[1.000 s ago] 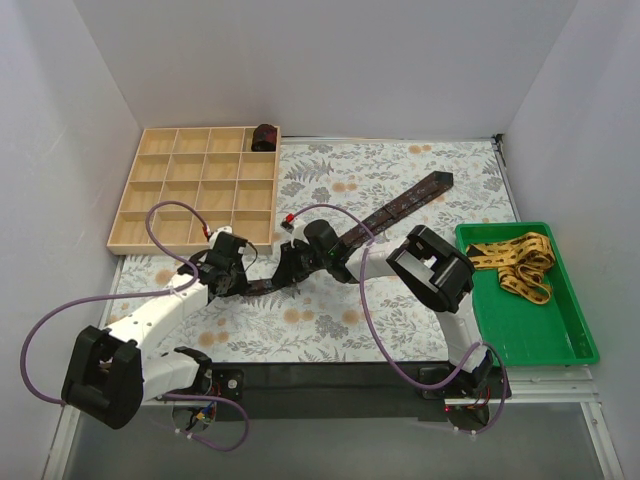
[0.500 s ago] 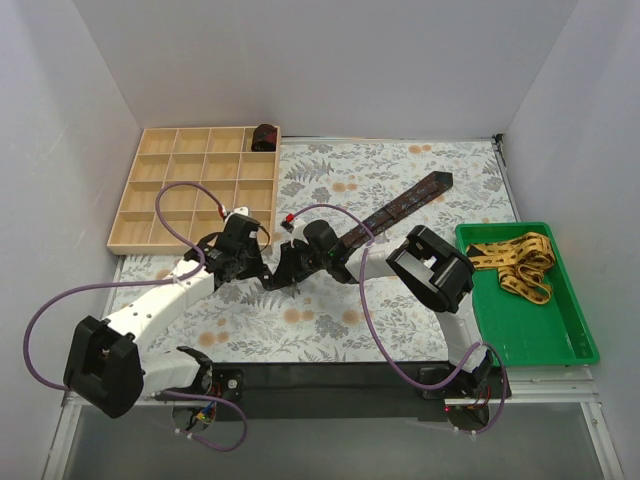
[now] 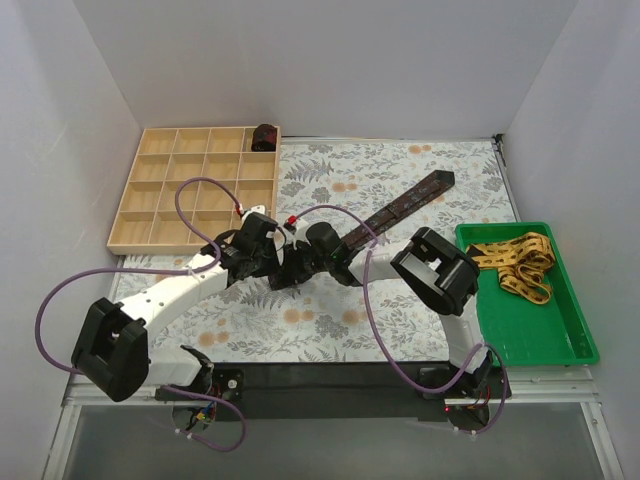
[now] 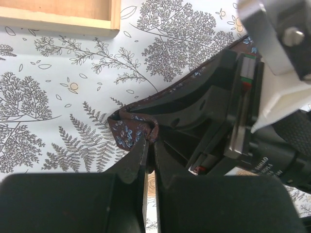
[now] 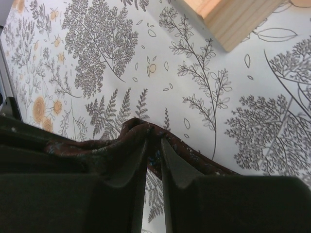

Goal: Roll the ties
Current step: Roll the tie

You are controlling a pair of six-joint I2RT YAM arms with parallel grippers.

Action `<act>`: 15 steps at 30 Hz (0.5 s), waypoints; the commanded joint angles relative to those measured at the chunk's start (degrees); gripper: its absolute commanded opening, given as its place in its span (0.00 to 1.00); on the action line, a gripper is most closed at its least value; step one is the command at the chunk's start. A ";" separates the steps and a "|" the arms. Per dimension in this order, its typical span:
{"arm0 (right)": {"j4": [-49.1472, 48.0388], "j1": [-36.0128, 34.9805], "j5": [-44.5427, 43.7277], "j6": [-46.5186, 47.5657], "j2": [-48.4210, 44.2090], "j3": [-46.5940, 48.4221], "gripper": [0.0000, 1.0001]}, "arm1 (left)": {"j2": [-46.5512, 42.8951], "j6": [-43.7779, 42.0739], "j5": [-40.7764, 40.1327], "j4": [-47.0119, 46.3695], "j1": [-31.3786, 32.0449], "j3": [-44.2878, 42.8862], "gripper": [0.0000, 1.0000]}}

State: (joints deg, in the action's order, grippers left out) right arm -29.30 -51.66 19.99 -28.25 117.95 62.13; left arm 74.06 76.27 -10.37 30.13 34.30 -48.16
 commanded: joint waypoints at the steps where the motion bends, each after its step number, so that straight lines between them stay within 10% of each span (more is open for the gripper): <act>1: 0.56 0.33 -3.02 2.49 -3.86 -2.53 0.21 | -0.06 1.42 -2.63 -2.00 0.41 -1.33 0.05; 15: -1.28 2.09 -6.62 2.94 -9.04 -6.84 0.21 | 3.72 -0.51 -3.78 -2.18 1.20 -2.20 0.05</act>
State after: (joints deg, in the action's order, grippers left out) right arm -28.80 -50.43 15.94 -25.96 112.62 57.34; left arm 77.93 76.25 -12.91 28.64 34.92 -48.18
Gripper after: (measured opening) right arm 0.214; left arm 0.052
